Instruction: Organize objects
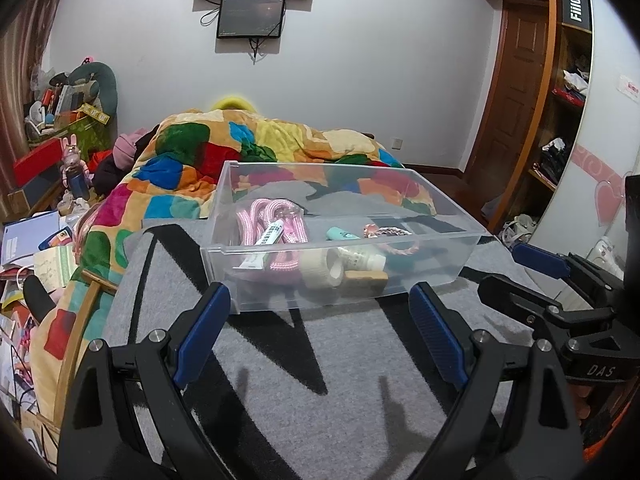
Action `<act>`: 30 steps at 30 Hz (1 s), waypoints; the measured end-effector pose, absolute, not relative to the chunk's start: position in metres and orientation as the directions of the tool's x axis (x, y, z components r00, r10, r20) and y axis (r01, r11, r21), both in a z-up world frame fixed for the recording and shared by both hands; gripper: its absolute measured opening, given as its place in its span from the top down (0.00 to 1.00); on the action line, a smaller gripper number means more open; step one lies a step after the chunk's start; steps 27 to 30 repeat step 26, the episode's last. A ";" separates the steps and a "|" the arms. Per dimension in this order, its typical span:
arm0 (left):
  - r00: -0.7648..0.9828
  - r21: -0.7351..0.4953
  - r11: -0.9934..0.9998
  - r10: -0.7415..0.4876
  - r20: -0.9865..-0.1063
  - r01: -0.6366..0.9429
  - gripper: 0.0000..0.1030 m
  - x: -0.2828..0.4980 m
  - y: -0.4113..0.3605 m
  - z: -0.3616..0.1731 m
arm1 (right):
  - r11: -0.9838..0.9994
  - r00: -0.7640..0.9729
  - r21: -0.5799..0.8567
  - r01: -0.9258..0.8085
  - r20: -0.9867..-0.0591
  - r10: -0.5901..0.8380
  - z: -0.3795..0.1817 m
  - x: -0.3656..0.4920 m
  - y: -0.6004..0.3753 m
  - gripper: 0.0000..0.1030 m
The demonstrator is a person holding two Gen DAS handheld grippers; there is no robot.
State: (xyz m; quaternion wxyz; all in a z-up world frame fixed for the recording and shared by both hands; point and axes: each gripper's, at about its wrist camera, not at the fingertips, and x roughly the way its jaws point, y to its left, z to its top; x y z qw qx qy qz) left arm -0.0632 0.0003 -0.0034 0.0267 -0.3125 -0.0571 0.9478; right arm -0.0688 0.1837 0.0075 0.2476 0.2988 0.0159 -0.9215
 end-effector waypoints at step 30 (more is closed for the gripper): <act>-0.811 -0.101 -0.994 0.099 -0.577 -0.049 0.11 -0.056 0.009 0.002 | -0.877 -0.695 0.129 0.463 -0.561 -0.449 0.005 -0.069 0.188 0.17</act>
